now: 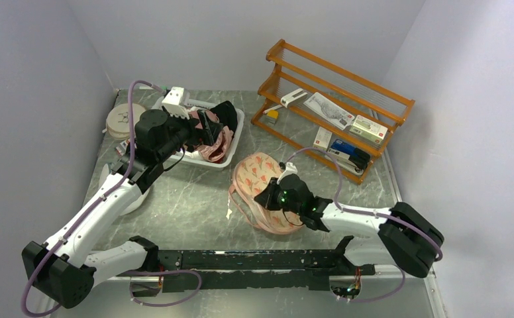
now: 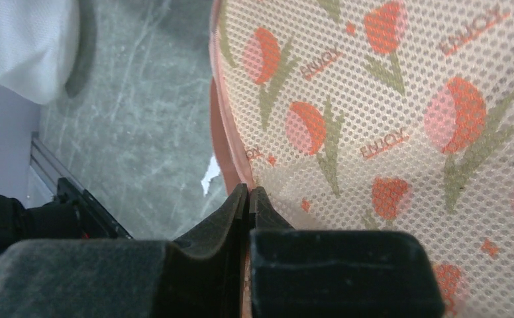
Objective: Unzip the laundry bag and remove the bra
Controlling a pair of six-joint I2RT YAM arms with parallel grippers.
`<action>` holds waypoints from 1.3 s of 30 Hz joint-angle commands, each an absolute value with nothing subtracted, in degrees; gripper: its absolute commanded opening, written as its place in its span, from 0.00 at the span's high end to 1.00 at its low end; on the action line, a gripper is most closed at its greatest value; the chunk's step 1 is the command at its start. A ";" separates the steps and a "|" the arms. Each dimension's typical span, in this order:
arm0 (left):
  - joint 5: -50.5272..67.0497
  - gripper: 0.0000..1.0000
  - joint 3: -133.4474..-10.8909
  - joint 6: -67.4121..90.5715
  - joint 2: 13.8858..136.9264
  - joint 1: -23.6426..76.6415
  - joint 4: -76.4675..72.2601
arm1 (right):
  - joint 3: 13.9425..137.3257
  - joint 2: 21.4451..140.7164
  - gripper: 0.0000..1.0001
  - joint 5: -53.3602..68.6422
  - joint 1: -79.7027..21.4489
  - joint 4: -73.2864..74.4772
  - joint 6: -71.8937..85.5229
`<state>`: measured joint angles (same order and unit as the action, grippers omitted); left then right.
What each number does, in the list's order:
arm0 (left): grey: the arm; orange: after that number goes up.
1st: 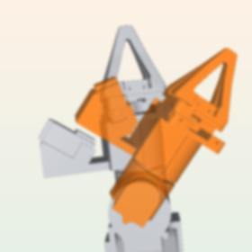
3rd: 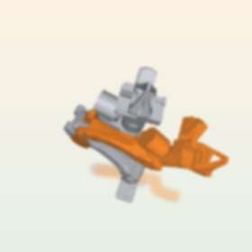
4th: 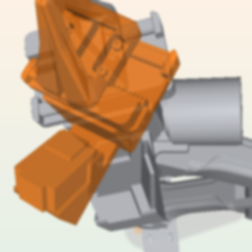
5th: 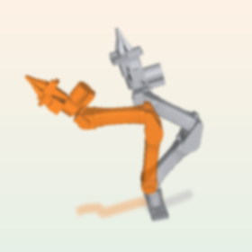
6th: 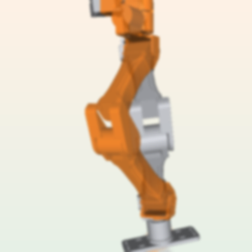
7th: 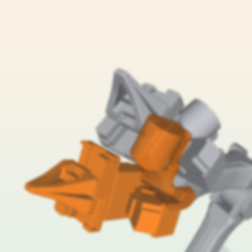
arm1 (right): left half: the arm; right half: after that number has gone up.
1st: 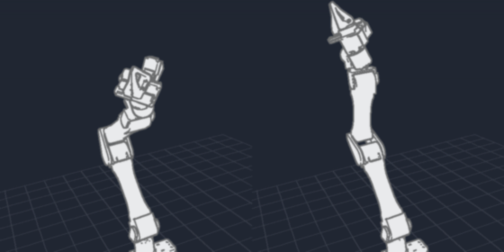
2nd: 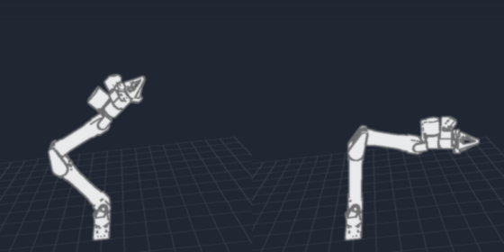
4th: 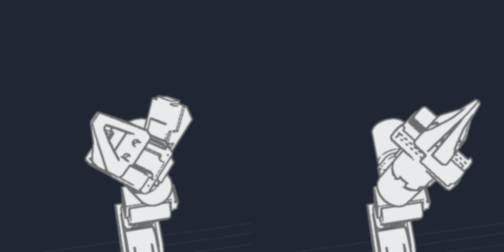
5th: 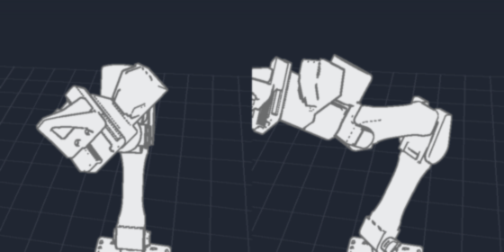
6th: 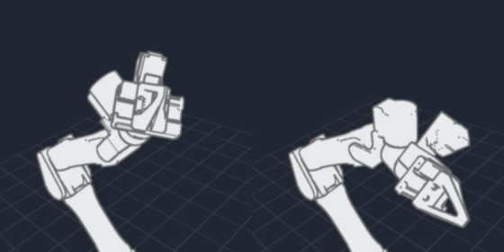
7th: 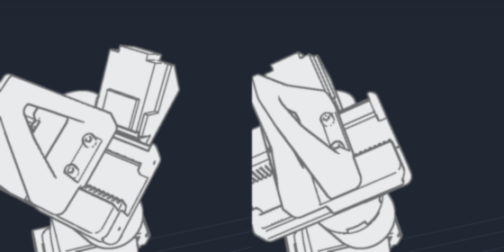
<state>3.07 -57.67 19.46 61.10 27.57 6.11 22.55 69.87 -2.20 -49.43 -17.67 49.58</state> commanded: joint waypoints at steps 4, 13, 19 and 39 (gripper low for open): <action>3.75 0.01 -58.62 19.60 61.15 27.16 5.56 | 20.63 75.54 1.00 -4.10 -51.05 -24.29 50.63; 3.42 0.01 -58.65 19.53 61.47 27.16 5.73 | 20.45 80.26 0.99 -3.87 -51.91 -26.51 49.56; 3.30 0.01 -58.71 19.21 61.45 27.16 5.78 | 19.31 79.00 0.88 -8.96 -51.81 -22.65 48.56; 4.52 0.01 -57.42 16.04 64.68 27.24 3.92 | 19.78 50.58 0.02 -17.31 -42.67 -5.03 33.06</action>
